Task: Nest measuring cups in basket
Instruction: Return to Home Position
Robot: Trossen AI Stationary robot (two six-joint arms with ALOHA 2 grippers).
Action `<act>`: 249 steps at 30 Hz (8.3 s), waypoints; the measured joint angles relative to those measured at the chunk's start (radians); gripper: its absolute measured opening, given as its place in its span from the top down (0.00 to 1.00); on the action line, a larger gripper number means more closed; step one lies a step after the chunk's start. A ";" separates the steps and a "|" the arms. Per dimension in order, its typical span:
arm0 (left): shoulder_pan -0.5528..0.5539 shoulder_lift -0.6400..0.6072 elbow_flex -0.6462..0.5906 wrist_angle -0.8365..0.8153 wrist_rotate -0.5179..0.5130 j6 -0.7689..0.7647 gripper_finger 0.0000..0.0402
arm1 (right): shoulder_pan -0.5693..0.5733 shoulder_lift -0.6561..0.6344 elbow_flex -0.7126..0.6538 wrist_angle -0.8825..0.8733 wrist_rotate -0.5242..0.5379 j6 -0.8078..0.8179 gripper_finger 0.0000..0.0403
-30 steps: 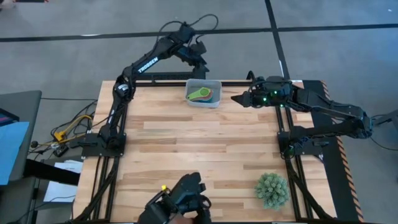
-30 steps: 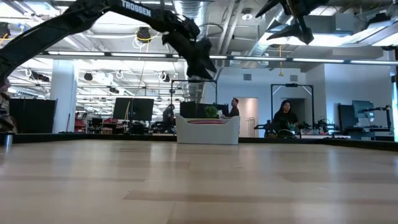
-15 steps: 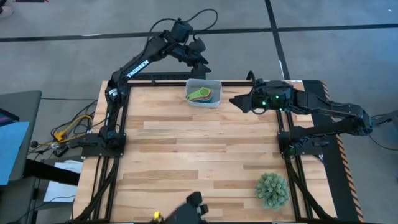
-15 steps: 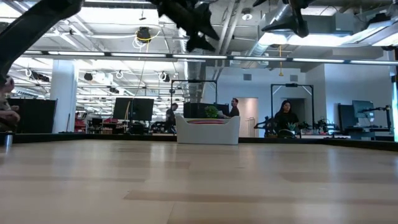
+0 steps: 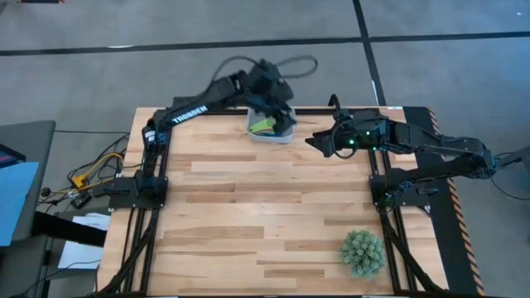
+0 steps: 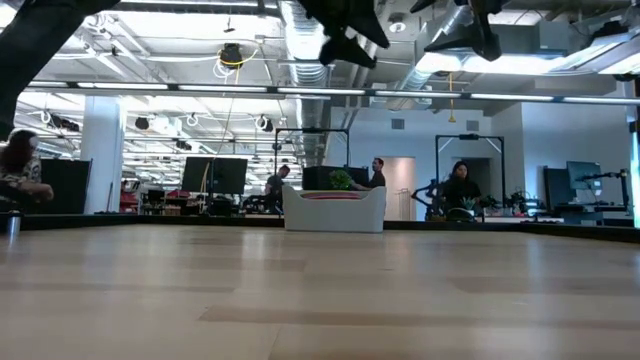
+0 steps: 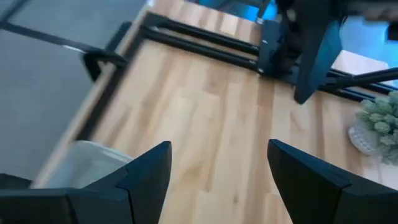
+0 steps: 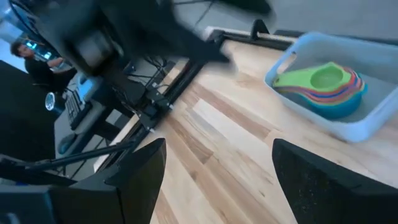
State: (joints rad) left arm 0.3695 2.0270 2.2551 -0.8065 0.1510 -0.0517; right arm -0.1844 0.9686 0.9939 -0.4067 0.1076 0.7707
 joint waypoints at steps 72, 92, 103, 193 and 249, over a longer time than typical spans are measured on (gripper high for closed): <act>-0.181 -1.469 -1.950 1.000 -0.227 -0.040 1.00 | -0.049 -0.147 -0.392 0.581 -0.341 -0.809 0.97; -0.213 -1.723 -2.195 1.166 -0.249 0.029 1.00 | -0.082 -0.385 -0.690 0.832 -0.427 -0.797 0.99; -0.243 -1.722 -2.195 1.111 -0.245 0.076 1.00 | -0.013 -0.581 -0.863 0.861 -0.404 -0.718 0.99; -0.291 -1.995 -2.248 0.835 -0.165 0.082 1.00 | 0.053 -0.967 -0.990 0.563 -0.420 -0.770 0.90; -0.291 -1.995 -2.248 0.835 -0.165 0.082 1.00 | 0.053 -0.967 -0.990 0.563 -0.421 -0.770 0.91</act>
State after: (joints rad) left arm 0.0784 0.0322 0.0067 0.0286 -0.0137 0.0299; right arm -0.1314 0.0017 0.0044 0.1558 -0.3130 0.0008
